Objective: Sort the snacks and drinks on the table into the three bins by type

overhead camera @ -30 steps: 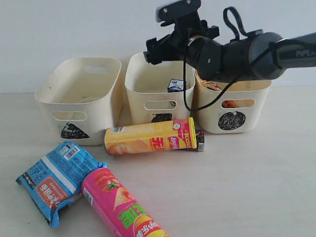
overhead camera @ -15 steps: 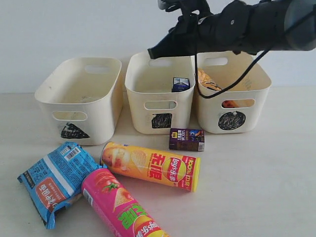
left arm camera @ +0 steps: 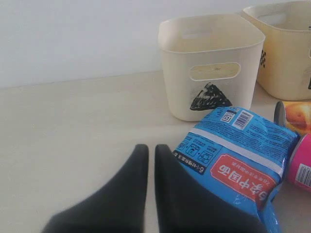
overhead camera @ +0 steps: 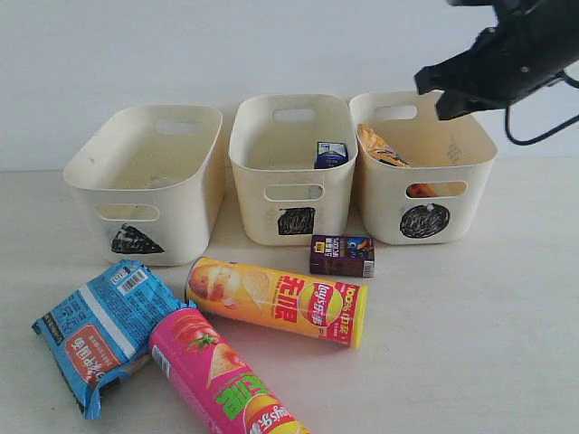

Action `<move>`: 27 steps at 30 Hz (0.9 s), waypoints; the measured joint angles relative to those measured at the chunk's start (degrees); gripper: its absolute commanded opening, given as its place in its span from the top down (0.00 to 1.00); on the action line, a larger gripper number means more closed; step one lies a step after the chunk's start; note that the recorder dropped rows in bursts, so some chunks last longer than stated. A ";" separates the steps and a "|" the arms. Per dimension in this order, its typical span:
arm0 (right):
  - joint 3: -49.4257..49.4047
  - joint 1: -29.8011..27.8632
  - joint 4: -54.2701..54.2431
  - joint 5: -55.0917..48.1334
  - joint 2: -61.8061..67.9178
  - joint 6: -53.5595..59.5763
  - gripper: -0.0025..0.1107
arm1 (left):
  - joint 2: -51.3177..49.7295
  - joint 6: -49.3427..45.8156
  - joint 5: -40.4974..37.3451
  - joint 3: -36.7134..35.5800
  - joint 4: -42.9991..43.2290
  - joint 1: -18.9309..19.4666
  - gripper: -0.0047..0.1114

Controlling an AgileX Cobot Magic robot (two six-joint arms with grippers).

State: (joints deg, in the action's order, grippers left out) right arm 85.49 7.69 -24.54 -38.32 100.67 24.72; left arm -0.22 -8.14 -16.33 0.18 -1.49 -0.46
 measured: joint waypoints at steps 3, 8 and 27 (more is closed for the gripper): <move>-4.25 -2.80 -1.81 0.74 -3.75 -1.06 0.97 | 0.00 0.00 0.00 0.00 0.00 0.00 0.92; -15.48 -3.45 -4.88 9.36 -13.52 -1.35 0.97 | 0.00 0.00 0.00 0.00 0.00 0.00 0.92; -70.80 -3.67 21.61 58.74 -66.22 -40.88 0.97 | 0.00 0.00 0.00 0.00 0.00 0.00 0.92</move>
State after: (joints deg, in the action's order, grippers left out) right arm 14.70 4.03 -2.93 20.41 34.45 -16.16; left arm -0.22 -8.14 -16.33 0.18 -1.49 -0.46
